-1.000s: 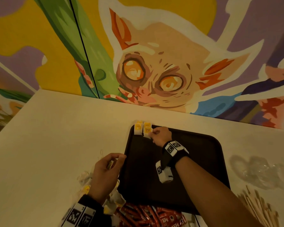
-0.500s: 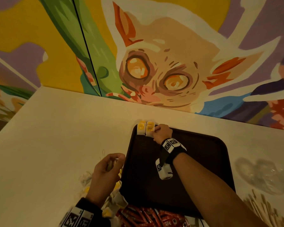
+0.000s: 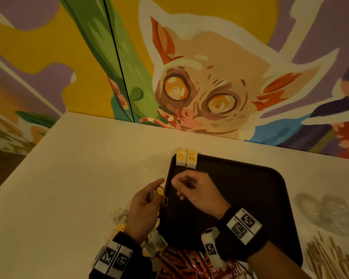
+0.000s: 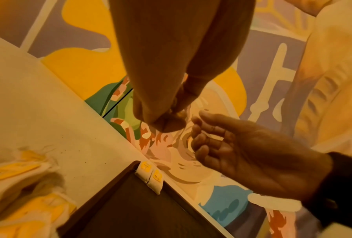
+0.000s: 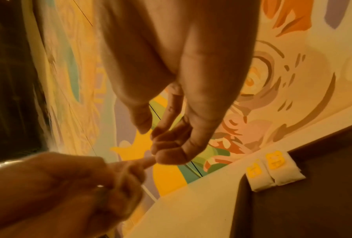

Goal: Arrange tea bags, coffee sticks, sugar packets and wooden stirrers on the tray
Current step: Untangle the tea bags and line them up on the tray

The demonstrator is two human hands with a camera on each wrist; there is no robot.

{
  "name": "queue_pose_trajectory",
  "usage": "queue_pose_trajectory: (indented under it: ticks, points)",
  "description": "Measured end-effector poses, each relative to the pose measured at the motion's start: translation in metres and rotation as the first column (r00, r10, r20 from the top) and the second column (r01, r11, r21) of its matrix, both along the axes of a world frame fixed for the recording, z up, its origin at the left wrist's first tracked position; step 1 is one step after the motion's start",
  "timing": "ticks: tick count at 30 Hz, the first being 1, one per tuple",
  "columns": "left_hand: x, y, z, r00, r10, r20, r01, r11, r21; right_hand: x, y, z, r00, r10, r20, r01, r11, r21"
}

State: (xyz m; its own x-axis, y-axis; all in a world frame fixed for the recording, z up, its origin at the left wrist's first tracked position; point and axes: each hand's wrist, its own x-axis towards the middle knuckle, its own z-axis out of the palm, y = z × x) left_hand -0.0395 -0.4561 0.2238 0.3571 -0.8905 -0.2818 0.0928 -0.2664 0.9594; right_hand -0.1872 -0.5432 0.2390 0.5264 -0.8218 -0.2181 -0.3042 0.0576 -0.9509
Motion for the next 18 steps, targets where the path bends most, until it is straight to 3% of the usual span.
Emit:
queue_pose_trajectory:
  ticks: [6, 13, 18]
  points:
    - [-0.007, 0.009, -0.002, 0.999, 0.007, 0.053, -0.005, 0.999, -0.035, -0.004, 0.032, -0.005, 0.999, -0.045, 0.027, 0.045, 0.999, -0.017]
    - [-0.013, 0.018, 0.003, 0.999, 0.011, -0.033, -0.015, 0.994, -0.104, -0.005, 0.046, -0.006, 0.981, -0.184, 0.062, 0.184, 0.983, -0.007]
    - [-0.004, 0.022, 0.002, 0.981, -0.105, 0.164, 0.13, 0.98, -0.15, -0.011, 0.051, -0.001, 0.992, -0.121, 0.022, 0.123, 0.99, -0.074]
